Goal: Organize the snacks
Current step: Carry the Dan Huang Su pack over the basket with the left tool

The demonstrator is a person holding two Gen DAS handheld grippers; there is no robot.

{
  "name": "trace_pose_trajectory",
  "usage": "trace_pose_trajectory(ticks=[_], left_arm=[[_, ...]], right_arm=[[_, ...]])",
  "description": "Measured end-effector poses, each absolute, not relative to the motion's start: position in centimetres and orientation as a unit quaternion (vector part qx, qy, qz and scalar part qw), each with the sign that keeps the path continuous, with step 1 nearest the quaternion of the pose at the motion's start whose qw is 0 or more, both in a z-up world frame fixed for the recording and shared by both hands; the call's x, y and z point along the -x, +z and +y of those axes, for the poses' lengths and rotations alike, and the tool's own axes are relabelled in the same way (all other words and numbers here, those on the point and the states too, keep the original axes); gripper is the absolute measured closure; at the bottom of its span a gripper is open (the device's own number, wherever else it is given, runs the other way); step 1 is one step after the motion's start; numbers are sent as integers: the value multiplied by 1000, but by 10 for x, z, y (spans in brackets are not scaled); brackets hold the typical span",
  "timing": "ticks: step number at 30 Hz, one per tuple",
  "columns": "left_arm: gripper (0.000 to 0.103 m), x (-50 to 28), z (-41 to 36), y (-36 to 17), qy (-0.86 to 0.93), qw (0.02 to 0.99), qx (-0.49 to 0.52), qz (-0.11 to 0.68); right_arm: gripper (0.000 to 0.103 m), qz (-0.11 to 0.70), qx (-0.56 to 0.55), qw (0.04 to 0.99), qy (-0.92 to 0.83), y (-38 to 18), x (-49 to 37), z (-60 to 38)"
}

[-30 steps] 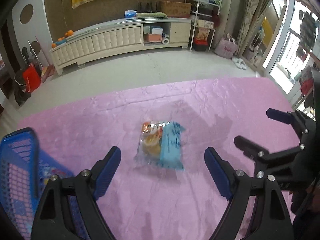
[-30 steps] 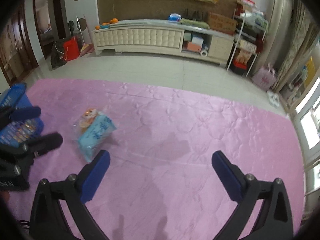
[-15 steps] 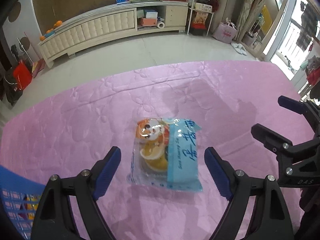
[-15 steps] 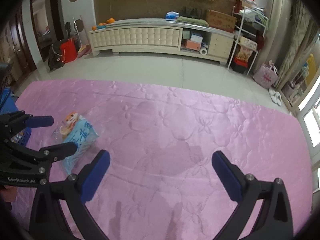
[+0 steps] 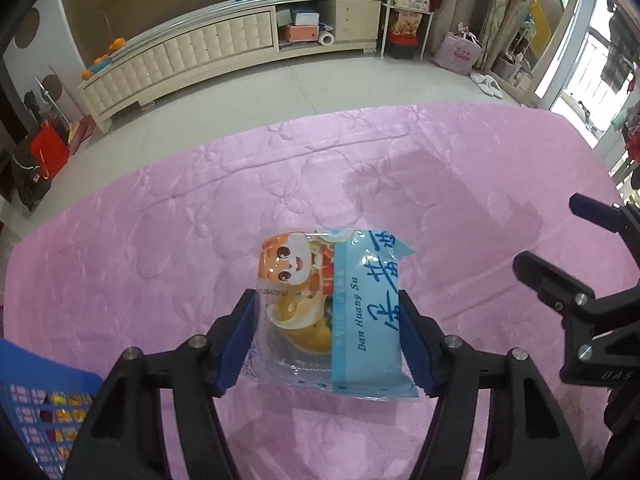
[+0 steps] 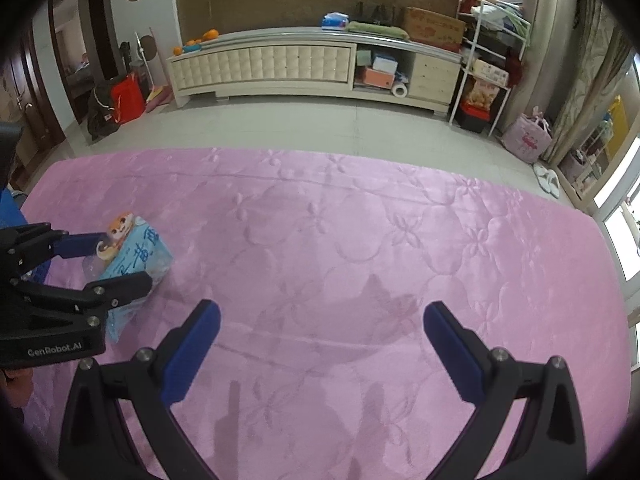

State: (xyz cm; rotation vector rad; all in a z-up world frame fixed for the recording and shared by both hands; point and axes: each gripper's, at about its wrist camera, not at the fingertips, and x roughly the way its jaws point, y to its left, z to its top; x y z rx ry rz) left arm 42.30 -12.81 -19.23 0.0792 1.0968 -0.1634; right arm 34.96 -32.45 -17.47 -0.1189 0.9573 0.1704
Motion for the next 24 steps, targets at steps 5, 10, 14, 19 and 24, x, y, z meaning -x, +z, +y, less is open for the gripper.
trace_pose_trajectory(ticks=[5, 10, 14, 19, 24], left_arm=[[39, -405, -124, -175, -75, 859, -19, 505], [39, -382, -124, -157, -71, 867, -27, 492], [39, -362, -116, -139, -65, 876, -20, 478], [39, -334, -103, -116, -63, 885, -14, 461], [39, -305, -91, -94, -59, 895, 0, 443]], right_arm=[[0, 458, 49, 884, 84, -165, -338, -320], [0, 452, 30, 887, 94, -146, -323, -313], [0, 438, 30, 892, 104, -124, -308, -305], [0, 420, 43, 899, 112, -96, -289, -294], [0, 413, 48, 903, 113, -76, -271, -288]])
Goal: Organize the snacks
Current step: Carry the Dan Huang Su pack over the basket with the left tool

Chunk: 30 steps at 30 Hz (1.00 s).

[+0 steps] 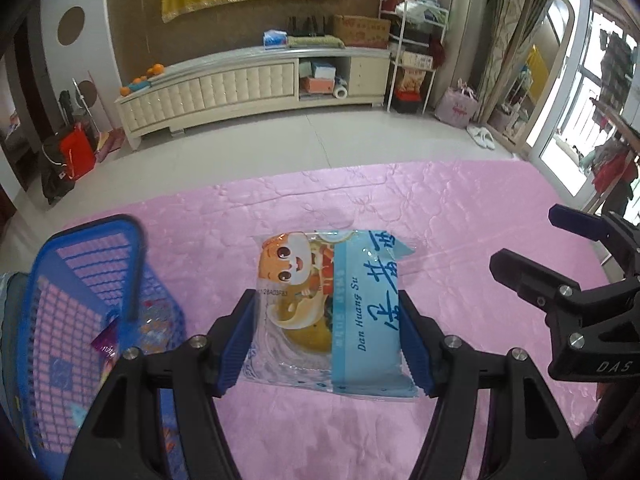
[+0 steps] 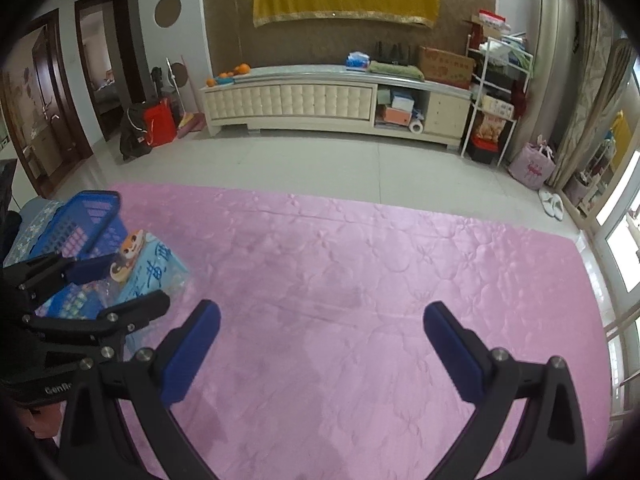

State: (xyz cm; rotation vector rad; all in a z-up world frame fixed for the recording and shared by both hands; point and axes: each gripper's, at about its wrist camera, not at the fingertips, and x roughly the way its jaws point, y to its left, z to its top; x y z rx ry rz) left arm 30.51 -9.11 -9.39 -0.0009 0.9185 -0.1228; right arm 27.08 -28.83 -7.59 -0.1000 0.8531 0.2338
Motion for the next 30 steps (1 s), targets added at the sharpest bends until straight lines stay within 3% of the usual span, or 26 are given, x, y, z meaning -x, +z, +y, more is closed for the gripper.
trace_pose_trajectory(ticks=[30], left_arm=[[39, -155, -1, -6, -52, 926, 1, 375]], right_arm=[[0, 374, 47, 919, 113, -5, -148, -205]])
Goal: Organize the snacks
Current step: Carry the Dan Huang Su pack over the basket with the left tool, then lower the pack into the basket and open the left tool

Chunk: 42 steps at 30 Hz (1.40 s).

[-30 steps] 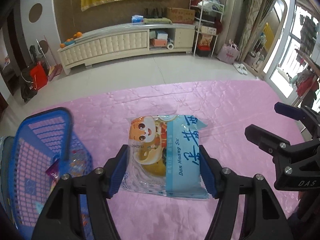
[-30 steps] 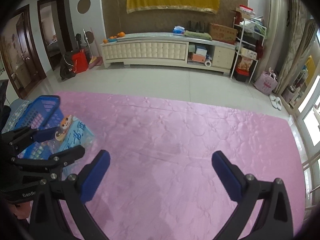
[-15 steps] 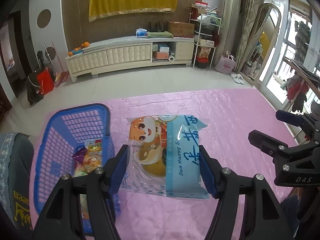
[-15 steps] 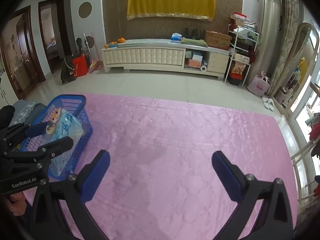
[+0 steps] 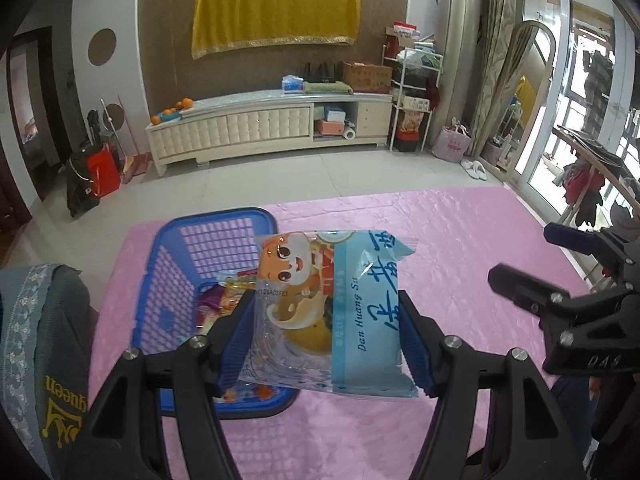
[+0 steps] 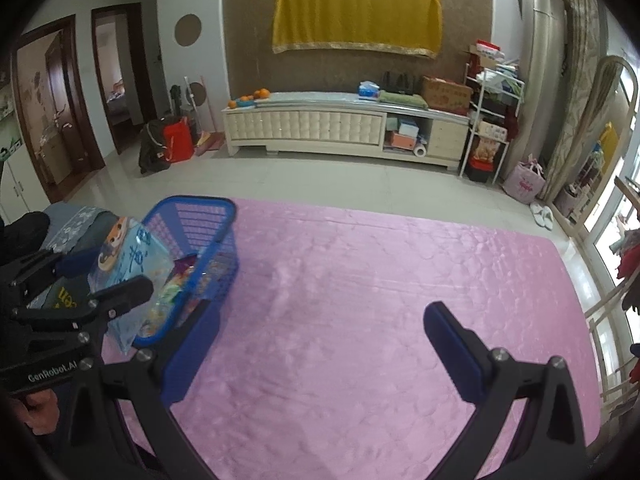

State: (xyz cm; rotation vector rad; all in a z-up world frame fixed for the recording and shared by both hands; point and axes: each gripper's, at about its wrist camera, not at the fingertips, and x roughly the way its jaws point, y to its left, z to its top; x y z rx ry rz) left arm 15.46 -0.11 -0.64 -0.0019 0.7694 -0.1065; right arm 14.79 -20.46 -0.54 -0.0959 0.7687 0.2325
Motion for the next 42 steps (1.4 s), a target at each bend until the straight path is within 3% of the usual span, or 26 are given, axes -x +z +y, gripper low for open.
trace_pose_trajectory(ticks=[10, 21, 42], left_arm=[[39, -138, 35, -3, -24, 926, -10, 377], [39, -149, 81, -43, 0, 908, 18, 419], [38, -188, 97, -101, -16, 878, 40, 477]], right_arm=[[0, 379, 52, 911, 155, -13, -149, -150], [0, 417, 78, 887, 184, -48, -166, -98], [0, 476, 81, 859, 170, -93, -195, -90]])
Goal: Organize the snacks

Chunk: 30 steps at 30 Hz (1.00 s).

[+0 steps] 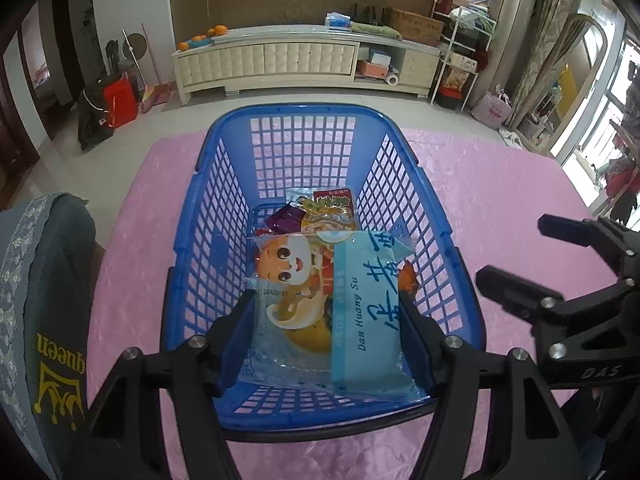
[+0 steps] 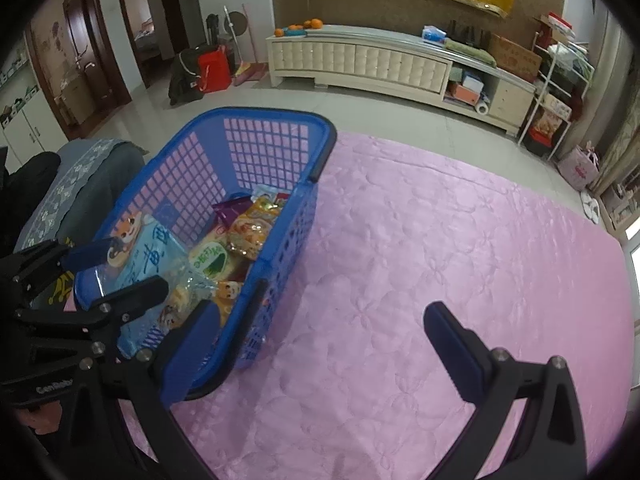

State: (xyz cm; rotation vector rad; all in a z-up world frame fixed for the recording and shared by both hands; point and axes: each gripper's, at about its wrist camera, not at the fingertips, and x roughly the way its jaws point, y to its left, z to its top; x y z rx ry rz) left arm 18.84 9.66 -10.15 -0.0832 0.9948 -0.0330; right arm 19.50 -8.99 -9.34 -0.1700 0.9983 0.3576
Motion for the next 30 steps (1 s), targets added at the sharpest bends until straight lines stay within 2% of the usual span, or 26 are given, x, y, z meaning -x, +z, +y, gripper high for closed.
trace_pose_trajectory(ticks=[10, 12, 14, 24, 30], left_arm=[[37, -199, 100, -122, -16, 866, 40, 498], [28, -196, 99, -122, -19, 868, 38, 494], [23, -194, 100, -121, -15, 872, 36, 487], [23, -161, 92, -104, -20, 888, 54, 457], [23, -128, 61, -93, -40, 899, 24, 436]], right_arm=[[0, 477, 89, 860, 161, -93, -195, -93], [0, 477, 91, 859, 160, -94, -195, -92], [0, 478, 88, 859, 161, -95, -195, -92], [0, 478, 50, 861, 163, -100, -174, -111], [0, 457, 40, 874, 159, -89, -142, -129]])
